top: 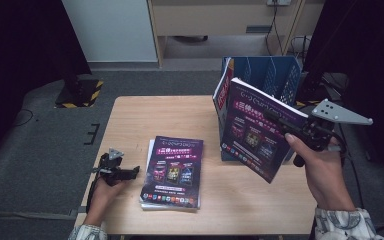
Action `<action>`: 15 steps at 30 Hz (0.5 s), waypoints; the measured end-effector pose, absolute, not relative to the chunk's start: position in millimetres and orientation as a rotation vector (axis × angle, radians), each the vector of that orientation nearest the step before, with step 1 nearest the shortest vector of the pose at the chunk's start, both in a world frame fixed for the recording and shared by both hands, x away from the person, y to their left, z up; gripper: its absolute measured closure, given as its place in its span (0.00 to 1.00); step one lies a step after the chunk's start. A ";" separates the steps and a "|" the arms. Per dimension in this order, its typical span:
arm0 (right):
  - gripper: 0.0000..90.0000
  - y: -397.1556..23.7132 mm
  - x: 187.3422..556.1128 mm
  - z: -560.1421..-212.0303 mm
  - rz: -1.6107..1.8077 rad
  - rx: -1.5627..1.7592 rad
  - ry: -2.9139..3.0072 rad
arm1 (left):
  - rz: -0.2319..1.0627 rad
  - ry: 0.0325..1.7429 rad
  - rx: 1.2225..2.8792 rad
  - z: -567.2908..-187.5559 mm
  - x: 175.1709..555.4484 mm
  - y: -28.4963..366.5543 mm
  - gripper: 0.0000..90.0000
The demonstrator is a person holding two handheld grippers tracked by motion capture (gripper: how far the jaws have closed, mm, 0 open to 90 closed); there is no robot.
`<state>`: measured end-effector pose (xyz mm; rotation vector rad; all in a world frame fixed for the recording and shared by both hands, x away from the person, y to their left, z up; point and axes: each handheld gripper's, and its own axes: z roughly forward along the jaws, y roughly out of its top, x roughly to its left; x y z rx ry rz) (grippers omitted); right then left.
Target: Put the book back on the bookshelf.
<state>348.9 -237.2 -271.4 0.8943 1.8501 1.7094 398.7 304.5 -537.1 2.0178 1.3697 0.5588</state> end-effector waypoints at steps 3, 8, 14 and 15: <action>0.92 -238.2 354.2 -269.5 1.660 0.912 1.842 | 0.559 1.370 2.018 -537.1 398.7 304.4 0.00; 0.92 -241.3 365.1 -272.2 1.612 0.967 1.812 | 0.560 1.370 2.018 -537.1 398.7 304.3 0.00; 0.92 -244.0 373.6 -272.8 1.570 1.015 1.761 | 0.562 1.374 2.017 -537.2 399.2 304.1 0.00; 0.92 -244.0 374.8 -272.2 1.566 1.024 1.756 | 0.562 1.374 2.017 -537.2 399.2 304.1 0.00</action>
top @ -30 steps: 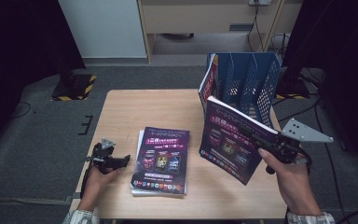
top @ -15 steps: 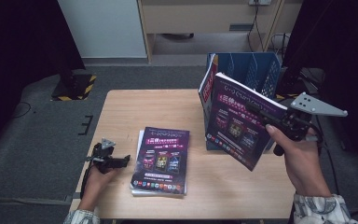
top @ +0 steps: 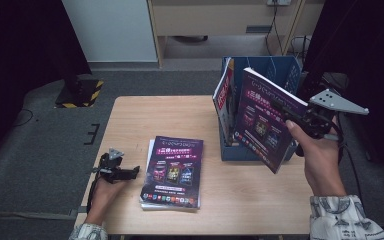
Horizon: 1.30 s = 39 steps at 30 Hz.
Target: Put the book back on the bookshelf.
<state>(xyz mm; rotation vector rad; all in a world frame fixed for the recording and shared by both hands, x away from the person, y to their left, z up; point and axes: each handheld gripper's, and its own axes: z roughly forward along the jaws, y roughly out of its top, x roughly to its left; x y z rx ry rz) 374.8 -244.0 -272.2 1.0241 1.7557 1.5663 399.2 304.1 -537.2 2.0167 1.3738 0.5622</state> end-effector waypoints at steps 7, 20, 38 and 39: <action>0.92 -242.4 384.3 -264.3 1.521 1.052 1.737 | 0.572 1.391 2.011 -537.2 399.5 302.9 0.00; 0.92 -243.2 404.2 -259.3 1.455 1.128 1.651 | 0.579 1.398 2.007 -537.2 399.6 302.3 0.00; 0.92 -245.7 420.8 -256.1 1.331 1.177 1.568 | 0.582 1.398 2.008 -537.1 399.7 302.5 0.00; 0.92 -245.6 422.7 -256.3 1.319 1.183 1.567 | 0.581 1.398 2.007 -537.2 399.7 302.4 0.00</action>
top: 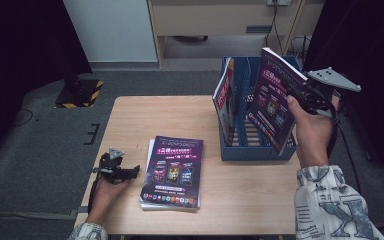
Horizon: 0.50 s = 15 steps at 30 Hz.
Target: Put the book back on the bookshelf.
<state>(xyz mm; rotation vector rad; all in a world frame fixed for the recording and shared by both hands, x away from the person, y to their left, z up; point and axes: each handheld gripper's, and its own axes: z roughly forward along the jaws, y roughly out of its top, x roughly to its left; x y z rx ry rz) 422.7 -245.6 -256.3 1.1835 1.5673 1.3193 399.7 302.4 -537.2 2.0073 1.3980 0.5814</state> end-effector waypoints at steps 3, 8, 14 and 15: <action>0.92 -245.5 430.2 -258.7 1.298 1.212 1.554 | 0.583 1.399 2.008 -537.1 399.7 302.4 0.00; 0.92 -240.4 445.8 -266.8 1.273 1.237 1.526 | 0.582 1.401 2.006 -537.1 399.6 302.3 0.00; 0.92 -231.5 465.0 -273.6 1.268 1.255 1.490 | 0.584 1.405 2.004 -537.1 399.6 302.0 0.00; 0.92 -229.8 467.5 -274.7 1.270 1.254 1.484 | 0.584 1.406 2.002 -537.2 399.6 301.9 0.00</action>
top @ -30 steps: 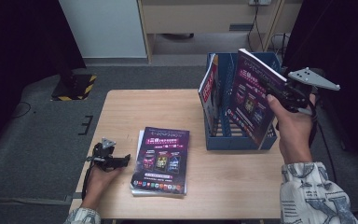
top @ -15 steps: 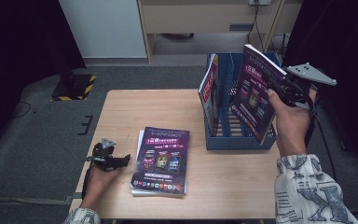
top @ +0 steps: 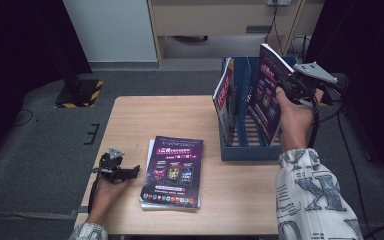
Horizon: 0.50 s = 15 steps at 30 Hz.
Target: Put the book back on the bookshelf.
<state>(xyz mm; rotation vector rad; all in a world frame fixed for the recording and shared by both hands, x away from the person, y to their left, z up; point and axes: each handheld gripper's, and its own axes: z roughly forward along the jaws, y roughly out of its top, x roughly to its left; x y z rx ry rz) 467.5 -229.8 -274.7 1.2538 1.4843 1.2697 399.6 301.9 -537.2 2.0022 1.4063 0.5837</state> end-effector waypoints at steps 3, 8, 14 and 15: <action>0.92 -224.4 473.7 -278.7 1.250 1.257 1.476 | 0.584 1.408 2.000 -537.2 399.8 301.8 0.00; 0.92 -218.4 481.2 -285.7 1.209 1.278 1.444 | 0.588 1.416 1.994 -537.2 399.6 301.5 0.00; 0.92 -218.1 488.9 -294.1 1.219 1.291 1.427 | 0.589 1.418 1.993 -537.2 399.6 301.4 0.00; 0.92 -217.9 490.5 -296.0 1.223 1.295 1.420 | 0.589 1.418 1.993 -537.2 399.6 301.4 0.00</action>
